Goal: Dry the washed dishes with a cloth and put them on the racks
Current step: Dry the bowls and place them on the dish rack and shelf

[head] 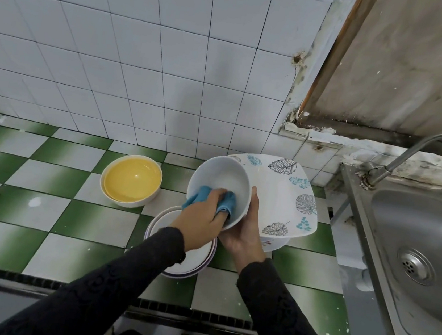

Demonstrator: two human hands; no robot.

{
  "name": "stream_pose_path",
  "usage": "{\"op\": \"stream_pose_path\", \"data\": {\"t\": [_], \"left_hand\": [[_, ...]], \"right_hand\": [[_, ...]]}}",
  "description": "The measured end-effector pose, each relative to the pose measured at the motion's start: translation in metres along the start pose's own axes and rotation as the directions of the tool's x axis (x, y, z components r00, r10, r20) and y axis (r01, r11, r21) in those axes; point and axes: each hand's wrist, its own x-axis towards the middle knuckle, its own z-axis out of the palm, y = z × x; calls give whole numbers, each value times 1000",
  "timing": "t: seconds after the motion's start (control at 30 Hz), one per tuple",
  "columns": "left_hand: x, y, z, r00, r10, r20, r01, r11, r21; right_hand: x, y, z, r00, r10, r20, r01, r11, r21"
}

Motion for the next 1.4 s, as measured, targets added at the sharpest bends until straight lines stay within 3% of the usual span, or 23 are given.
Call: {"op": "stream_pose_path", "data": {"t": [0.13, 0.23, 0.37, 0.4, 0.43, 0.5, 0.53, 0.6, 0.67, 0.73, 0.93, 1.13, 1.3, 1.33, 1.4], "left_hand": [[-2, 11, 12, 999, -34, 13, 37, 938, -345], [3, 24, 14, 988, -150, -33, 87, 724, -684], [15, 25, -20, 950, -242, -196, -24, 571, -820], [17, 25, -26, 940, -229, -252, -68, 599, -798], [17, 24, -30, 927, -169, -333, -133, 685, -717], [16, 19, -28, 898, 98, -429, -247, 919, -308], [18, 12, -26, 876, 262, -404, -290, 957, -9], [26, -9, -17, 868, 446, -219, -311, 832, 459], [27, -20, -14, 956, 292, -32, -222, 790, 571], [24, -23, -10, 984, 159, 86, -180, 807, 562], [13, -2, -13, 964, 31, 265, -107, 954, 279], [8, 11, -38, 984, -14, 179, 49, 980, -193], [17, 22, -65, 977, -193, -92, 91, 766, -636], [20, 24, -67, 956, -230, -180, 52, 740, -670], [22, 25, -62, 899, -257, -354, -22, 782, -623]], "right_hand": [[-5, 0, 0, 998, -65, -23, 65, 998, -7], [-3, 0, 2, 999, -45, -12, 45, 999, -4], [1, -3, 0, 999, 24, 38, -25, 999, 32], [1, -3, -1, 999, 23, 39, -24, 999, 39], [0, -2, -3, 999, 25, 40, -27, 999, 45], [1, 0, -5, 997, 40, 59, -43, 998, 54], [2, 3, -5, 996, 50, 76, -54, 997, 58], [2, 6, -3, 992, 64, 113, -74, 994, 86], [1, 5, -2, 989, 72, 133, -85, 992, 95], [-2, 4, -2, 988, 77, 137, -86, 995, 59], [0, -1, 4, 997, 22, 69, -26, 998, 52], [-5, -8, 10, 1000, 8, 2, -8, 1000, 3], [-11, -10, 7, 998, -20, 65, 19, 1000, 13], [-11, -10, 5, 998, -19, 56, 19, 1000, 12], [-12, -9, 6, 999, -4, 43, 4, 1000, 12]]}}
